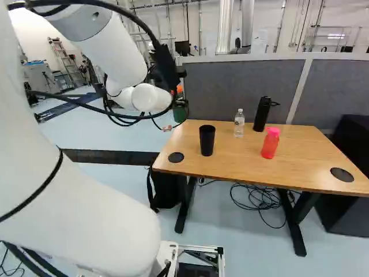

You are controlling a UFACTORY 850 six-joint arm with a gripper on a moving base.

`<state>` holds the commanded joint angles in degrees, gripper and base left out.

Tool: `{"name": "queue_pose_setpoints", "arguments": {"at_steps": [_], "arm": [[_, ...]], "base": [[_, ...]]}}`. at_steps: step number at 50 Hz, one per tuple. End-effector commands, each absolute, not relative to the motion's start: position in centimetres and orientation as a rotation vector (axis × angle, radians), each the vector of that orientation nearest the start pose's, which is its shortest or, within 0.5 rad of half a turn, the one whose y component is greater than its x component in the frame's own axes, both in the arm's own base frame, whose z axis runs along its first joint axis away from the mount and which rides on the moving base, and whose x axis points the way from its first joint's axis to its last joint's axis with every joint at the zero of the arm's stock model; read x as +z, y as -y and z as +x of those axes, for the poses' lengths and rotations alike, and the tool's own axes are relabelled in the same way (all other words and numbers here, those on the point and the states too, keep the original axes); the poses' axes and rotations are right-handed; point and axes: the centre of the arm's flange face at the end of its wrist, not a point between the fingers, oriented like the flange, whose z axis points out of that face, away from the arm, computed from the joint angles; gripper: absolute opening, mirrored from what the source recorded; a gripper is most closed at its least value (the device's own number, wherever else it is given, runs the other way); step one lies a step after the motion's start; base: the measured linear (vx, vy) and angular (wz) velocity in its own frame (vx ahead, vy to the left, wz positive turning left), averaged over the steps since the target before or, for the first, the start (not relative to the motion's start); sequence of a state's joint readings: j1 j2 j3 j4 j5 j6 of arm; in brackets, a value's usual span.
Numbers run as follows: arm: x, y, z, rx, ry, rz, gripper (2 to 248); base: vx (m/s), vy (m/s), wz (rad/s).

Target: Pick up the green bottle from the table

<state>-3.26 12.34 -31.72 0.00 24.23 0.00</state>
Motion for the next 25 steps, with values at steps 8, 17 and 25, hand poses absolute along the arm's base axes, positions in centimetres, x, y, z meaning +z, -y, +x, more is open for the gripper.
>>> {"name": "queue_pose_setpoints", "arguments": {"at_steps": [8, 17, 25], "arm": [[50.8, 2.3, 38.7, -1.789, -0.077, -2.622, 112], [50.6, 2.2, 36.7, -1.800, -0.079, -2.615, 112], [50.5, 2.2, 35.8, -1.807, -0.080, -2.611, 112]], "base": [[0.000, 0.000, 0.000], [0.000, 0.000, 0.000], [0.000, 0.000, 0.000]]}}
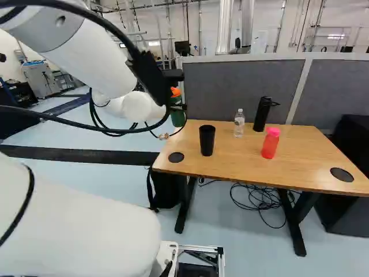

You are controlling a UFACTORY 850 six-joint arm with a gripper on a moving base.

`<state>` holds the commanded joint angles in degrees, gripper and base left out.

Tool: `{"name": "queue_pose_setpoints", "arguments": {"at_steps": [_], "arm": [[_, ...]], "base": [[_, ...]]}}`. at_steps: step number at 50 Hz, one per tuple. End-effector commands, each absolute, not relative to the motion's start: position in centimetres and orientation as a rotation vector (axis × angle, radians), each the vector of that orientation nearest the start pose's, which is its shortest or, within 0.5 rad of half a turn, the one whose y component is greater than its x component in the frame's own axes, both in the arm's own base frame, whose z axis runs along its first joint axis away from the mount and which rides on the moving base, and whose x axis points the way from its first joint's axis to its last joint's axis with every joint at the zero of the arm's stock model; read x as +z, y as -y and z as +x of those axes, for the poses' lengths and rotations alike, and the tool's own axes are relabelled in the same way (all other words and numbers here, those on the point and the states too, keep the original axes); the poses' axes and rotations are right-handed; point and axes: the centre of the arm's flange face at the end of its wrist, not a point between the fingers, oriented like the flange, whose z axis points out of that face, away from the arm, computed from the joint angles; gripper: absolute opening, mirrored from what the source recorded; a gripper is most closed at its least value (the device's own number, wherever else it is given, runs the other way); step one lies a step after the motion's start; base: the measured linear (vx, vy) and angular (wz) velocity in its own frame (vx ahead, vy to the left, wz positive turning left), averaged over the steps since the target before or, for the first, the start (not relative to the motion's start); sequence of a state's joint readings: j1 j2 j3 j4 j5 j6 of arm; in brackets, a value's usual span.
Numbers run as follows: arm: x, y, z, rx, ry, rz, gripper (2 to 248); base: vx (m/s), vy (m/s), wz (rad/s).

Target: Pick up the green bottle from the table

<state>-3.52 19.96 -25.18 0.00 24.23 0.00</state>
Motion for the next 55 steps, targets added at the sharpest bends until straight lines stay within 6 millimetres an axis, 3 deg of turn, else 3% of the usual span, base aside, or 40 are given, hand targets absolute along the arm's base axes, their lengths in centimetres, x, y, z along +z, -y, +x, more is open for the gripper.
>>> {"name": "queue_pose_setpoints", "arguments": {"at_steps": [27, 55], "arm": [[49.0, 2.0, 35.3, -1.809, -0.072, -2.606, 112], [44.6, 1.3, 33.2, -1.814, -0.049, -2.591, 112]], "base": [[0.000, 0.000, 0.000], [0.000, 0.000, 0.000]]}}
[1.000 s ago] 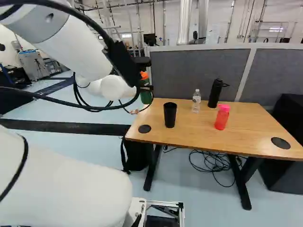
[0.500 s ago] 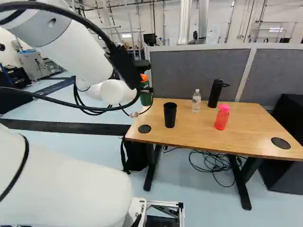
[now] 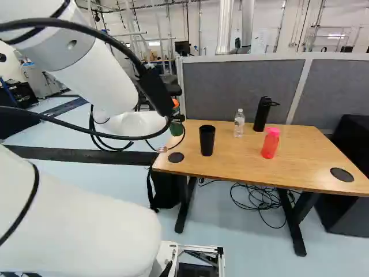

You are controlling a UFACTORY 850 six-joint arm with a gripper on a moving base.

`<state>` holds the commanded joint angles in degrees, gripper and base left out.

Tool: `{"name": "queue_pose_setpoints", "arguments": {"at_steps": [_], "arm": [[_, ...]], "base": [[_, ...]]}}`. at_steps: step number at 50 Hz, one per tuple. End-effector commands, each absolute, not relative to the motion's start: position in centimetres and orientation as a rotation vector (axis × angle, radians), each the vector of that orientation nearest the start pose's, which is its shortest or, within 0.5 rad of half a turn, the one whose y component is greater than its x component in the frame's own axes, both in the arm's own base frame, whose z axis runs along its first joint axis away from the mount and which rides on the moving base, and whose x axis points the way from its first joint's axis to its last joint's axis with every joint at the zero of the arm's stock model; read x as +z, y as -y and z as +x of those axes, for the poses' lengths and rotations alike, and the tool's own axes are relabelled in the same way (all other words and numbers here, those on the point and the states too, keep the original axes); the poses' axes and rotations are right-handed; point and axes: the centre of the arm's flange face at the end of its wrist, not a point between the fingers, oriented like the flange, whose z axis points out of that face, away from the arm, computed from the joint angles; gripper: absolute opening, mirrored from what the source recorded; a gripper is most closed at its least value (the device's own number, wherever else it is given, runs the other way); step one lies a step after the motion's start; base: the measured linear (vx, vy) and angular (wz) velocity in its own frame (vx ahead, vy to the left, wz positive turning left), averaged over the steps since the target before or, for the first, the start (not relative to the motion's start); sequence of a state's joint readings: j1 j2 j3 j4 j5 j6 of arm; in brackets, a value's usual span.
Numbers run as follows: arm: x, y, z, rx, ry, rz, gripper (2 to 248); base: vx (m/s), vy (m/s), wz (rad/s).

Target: Pick up the green bottle from the table

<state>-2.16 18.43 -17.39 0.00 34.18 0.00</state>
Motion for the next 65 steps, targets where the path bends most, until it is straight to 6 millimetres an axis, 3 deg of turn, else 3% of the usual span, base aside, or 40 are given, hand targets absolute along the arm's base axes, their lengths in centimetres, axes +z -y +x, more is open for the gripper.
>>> {"name": "queue_pose_setpoints", "arguments": {"at_steps": [32, 65], "arm": [[38.8, 0.3, 29.2, -1.821, -0.015, -2.568, 112], [36.6, 0.0, 27.1, -1.824, 0.000, -2.558, 112]], "base": [[0.000, 0.000, 0.000], [0.000, 0.000, 0.000]]}}
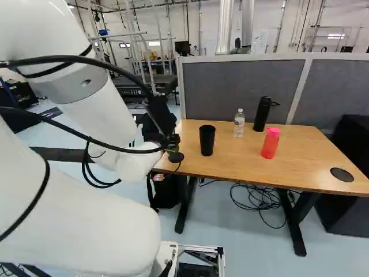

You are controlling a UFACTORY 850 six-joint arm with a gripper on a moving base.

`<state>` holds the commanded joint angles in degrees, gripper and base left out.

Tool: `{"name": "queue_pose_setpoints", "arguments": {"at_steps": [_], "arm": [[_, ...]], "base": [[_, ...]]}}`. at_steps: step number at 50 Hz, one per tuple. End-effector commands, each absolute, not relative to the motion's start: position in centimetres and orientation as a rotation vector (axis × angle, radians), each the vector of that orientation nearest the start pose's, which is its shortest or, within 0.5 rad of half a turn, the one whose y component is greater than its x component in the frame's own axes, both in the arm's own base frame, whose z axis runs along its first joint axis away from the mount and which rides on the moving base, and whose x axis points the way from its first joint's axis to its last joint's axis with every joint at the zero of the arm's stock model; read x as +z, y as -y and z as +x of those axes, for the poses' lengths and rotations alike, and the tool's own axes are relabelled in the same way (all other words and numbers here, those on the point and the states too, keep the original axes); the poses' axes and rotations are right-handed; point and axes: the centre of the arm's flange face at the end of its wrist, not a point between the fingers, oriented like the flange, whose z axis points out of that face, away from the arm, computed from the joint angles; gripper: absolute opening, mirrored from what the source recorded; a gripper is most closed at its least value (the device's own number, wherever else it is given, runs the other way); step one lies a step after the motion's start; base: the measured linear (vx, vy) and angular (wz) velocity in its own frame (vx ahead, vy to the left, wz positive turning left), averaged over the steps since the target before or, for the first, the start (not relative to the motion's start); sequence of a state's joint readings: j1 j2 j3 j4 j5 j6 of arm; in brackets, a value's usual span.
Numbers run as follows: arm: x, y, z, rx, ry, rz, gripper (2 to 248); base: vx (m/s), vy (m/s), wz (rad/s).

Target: Pick up the green bottle from the table

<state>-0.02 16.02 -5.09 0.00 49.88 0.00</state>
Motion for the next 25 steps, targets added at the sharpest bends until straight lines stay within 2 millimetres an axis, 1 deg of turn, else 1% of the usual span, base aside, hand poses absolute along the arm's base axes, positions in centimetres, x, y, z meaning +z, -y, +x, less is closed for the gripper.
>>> {"name": "queue_pose_setpoints", "arguments": {"at_steps": [25], "arm": [[36.56, 0.00, 27.03, -1.824, 0.000, -2.558, 112]], "base": [[0.000, 0.000, 0.000]]}}
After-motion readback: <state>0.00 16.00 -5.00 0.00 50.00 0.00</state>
